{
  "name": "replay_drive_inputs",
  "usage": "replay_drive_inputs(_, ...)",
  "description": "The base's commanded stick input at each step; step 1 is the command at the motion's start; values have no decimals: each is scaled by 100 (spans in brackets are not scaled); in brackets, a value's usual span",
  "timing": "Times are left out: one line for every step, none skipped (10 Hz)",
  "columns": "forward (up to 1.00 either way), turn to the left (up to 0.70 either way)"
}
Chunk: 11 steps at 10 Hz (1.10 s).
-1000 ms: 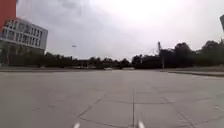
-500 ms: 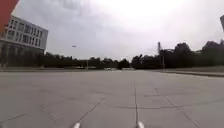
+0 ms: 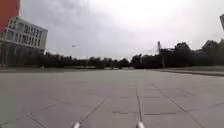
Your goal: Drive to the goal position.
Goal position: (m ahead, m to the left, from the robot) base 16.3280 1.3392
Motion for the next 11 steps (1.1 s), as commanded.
replay_drive_inputs(50,0)
replay_drive_inputs(50,0)
replay_drive_inputs(50,0)
replay_drive_inputs(50,0)
replay_drive_inputs(50,0)
replay_drive_inputs(50,0)
replay_drive_inputs(50,0)
replay_drive_inputs(50,0)
replay_drive_inputs(50,0)
replay_drive_inputs(50,0)
replay_drive_inputs(50,0)
